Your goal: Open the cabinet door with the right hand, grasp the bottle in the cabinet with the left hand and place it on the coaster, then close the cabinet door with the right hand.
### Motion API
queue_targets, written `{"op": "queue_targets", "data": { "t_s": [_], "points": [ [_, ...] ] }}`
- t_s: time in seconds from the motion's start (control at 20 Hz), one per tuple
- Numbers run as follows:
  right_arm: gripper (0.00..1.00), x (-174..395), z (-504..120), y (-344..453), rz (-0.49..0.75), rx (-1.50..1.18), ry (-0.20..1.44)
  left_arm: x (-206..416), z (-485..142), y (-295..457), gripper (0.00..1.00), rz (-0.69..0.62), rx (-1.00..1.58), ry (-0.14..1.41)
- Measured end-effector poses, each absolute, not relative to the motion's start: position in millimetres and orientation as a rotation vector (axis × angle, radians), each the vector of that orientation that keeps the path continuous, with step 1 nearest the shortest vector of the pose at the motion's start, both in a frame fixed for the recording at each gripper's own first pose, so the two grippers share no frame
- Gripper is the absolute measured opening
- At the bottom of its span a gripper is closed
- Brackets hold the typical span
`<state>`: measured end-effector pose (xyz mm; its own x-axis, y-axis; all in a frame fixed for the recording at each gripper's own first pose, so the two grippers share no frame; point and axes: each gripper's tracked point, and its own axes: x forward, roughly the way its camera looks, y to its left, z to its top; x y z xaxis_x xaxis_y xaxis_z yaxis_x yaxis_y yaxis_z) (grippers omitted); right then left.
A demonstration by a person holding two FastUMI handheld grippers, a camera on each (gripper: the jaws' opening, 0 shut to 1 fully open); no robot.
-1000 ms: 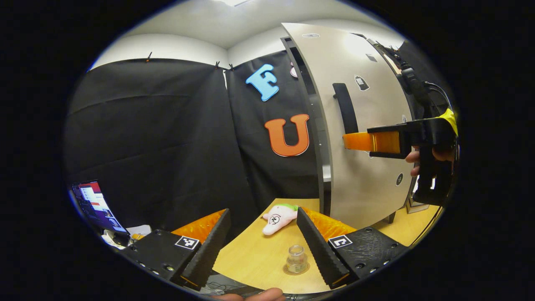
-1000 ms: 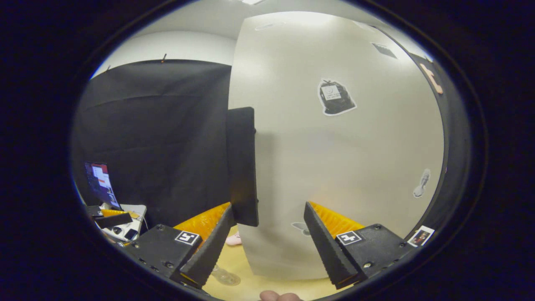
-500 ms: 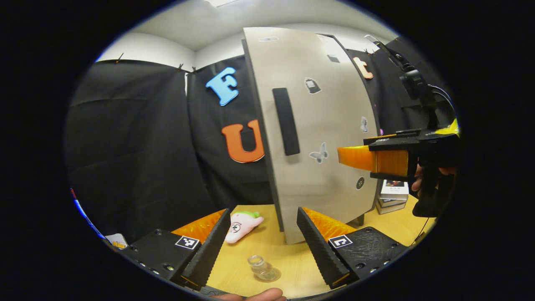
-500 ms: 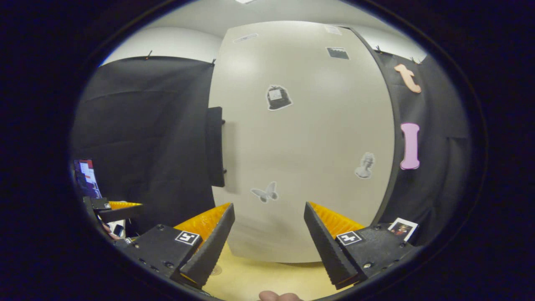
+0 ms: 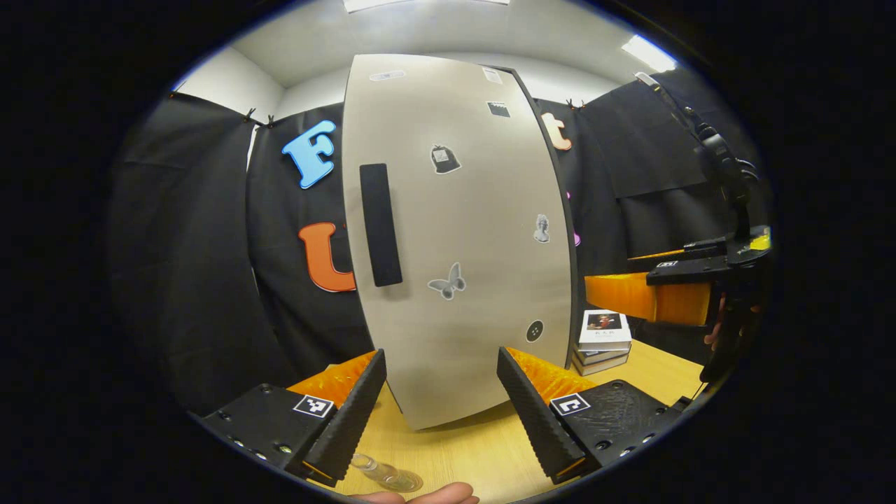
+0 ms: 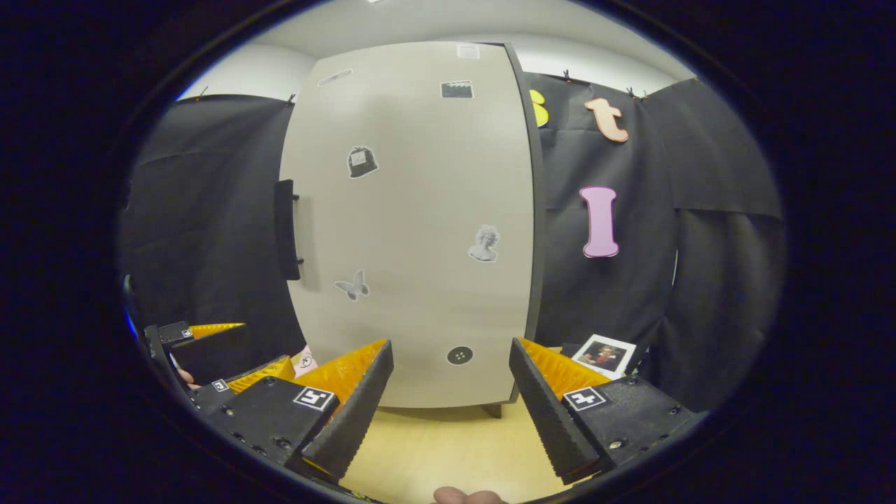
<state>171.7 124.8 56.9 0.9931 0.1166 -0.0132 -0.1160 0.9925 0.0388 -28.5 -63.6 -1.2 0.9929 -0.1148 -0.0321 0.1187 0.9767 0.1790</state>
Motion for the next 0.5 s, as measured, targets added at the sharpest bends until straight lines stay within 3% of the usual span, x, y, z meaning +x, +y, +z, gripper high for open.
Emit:
{"op": "queue_targets", "data": {
  "t_s": [0.5],
  "points": [
    [1.0,134.2,34.5,129.7,0.004,0.104,0.017,-35.9,-3.7,-52.7,0.96,-0.195,0.197,0.011]
  ]
}}
